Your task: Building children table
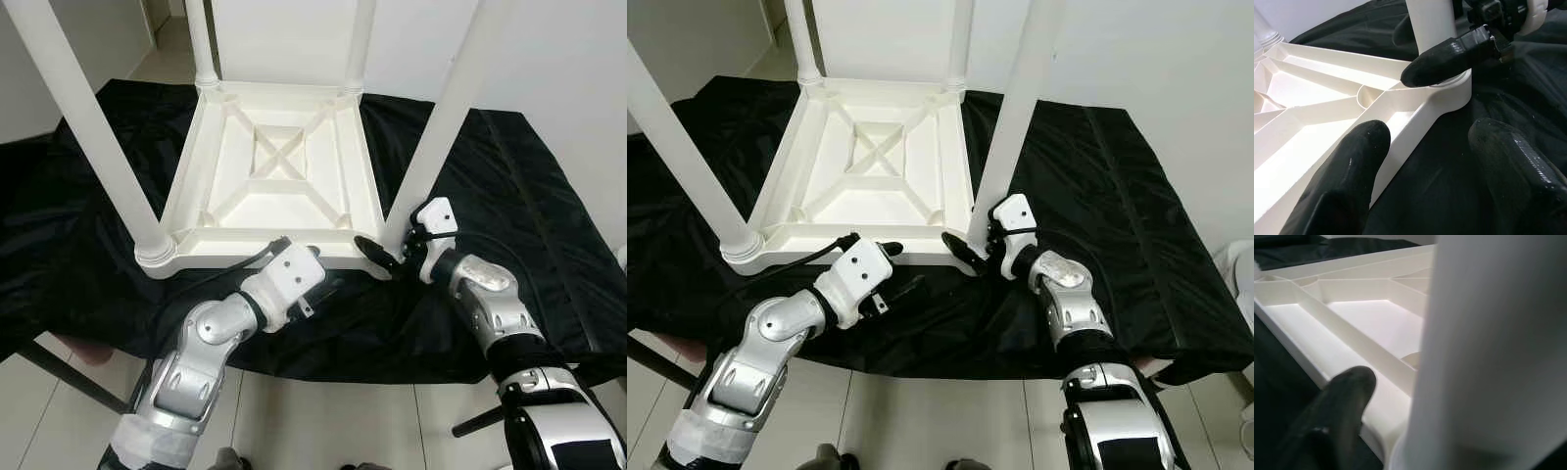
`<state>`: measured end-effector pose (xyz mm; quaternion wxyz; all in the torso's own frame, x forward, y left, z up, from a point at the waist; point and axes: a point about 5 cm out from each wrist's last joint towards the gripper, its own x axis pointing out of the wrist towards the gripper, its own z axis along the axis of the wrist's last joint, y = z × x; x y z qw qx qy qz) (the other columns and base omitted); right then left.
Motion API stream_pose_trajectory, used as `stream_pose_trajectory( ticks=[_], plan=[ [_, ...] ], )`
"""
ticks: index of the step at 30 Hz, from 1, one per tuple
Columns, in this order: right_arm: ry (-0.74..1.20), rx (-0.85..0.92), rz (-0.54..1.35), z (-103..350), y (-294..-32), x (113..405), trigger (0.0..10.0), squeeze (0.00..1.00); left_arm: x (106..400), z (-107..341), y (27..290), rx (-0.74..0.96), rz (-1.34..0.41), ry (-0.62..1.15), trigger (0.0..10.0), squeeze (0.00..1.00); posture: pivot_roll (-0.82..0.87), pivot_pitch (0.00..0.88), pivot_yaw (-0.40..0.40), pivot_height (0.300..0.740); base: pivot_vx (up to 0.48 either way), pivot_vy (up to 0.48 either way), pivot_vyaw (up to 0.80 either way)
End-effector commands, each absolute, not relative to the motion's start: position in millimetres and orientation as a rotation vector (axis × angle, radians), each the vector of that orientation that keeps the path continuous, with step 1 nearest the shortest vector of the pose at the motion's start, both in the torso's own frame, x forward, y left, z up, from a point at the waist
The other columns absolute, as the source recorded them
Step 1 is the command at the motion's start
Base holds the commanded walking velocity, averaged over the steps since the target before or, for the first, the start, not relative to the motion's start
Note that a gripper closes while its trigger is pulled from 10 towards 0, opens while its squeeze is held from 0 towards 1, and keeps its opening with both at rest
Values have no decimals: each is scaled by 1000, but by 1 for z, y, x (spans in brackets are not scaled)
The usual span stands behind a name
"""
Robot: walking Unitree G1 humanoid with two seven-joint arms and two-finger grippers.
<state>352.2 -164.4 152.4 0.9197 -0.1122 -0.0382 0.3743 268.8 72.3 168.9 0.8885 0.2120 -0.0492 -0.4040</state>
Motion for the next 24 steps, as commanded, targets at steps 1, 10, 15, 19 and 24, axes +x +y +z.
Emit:
stream_pose_trajectory(
  ticks=[1,10,15,19,24],
  plan=[
    [-68,-239,799,150,-160,353,627,0,269,171,72,450,-800,-111,10000,0,-82,77,-9,740,0,0,0],
    [-52,-238,796,145,-164,353,0,0,270,171,72,454,-801,-114,10000,0,-85,70,-1,740,0,0,0],
    [-40,-221,760,142,-170,354,10000,0,270,172,70,455,-810,-118,10000,0,-92,65,1,740,0,0,0],
    [-34,-207,736,142,-171,355,10000,0,270,172,69,455,-813,-118,10000,0,-94,64,-1,740,0,0,0],
    [-16,-175,624,140,-168,358,10000,0,268,171,68,451,-817,-118,10000,0,-95,64,-6,740,0,0,0]
  ],
)
